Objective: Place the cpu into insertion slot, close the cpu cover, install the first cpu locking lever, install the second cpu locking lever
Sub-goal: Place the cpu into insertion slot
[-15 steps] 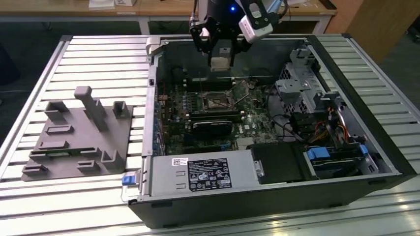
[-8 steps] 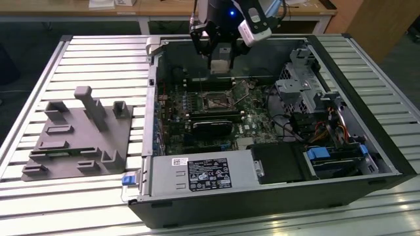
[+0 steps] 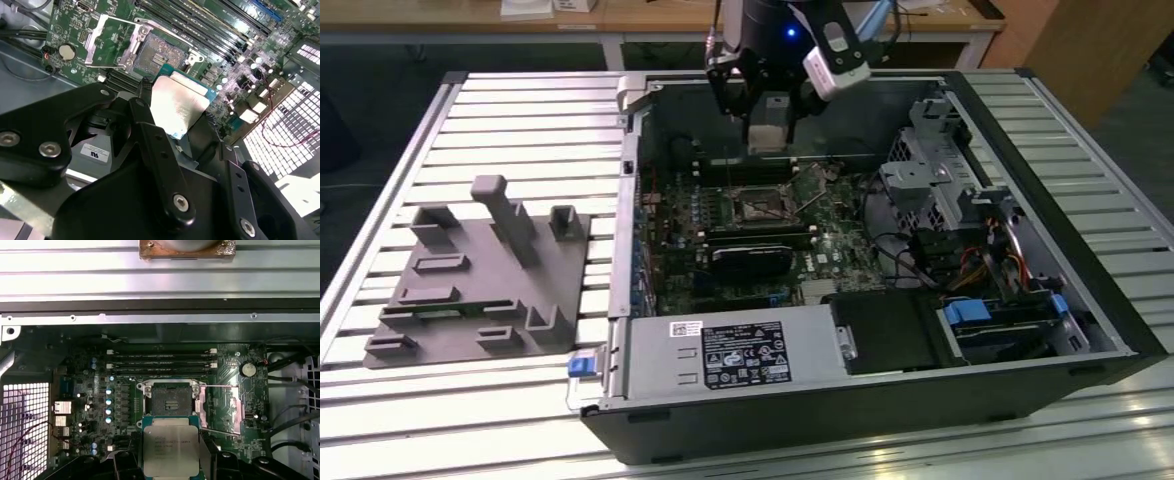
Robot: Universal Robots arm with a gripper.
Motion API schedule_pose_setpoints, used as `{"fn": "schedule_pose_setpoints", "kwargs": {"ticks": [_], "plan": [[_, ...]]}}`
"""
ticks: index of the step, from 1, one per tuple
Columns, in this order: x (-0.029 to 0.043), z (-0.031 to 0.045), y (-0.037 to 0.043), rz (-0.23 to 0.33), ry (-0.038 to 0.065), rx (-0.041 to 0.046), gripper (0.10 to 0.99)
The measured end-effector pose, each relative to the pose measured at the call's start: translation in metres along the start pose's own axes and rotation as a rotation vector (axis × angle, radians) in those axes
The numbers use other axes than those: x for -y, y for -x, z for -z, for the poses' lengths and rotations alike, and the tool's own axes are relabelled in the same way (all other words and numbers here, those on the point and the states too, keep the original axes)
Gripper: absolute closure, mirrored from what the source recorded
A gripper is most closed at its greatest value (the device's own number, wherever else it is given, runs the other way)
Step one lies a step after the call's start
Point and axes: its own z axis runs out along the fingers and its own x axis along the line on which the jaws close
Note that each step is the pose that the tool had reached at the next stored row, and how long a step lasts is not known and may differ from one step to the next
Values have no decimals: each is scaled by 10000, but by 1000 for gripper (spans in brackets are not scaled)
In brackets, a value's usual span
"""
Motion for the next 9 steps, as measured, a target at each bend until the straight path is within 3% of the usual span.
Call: {"fn": "schedule_pose_setpoints", "kwargs": {"ticks": [9], "plan": [[11, -130, 3, 1, 0, 1, 549]]}}
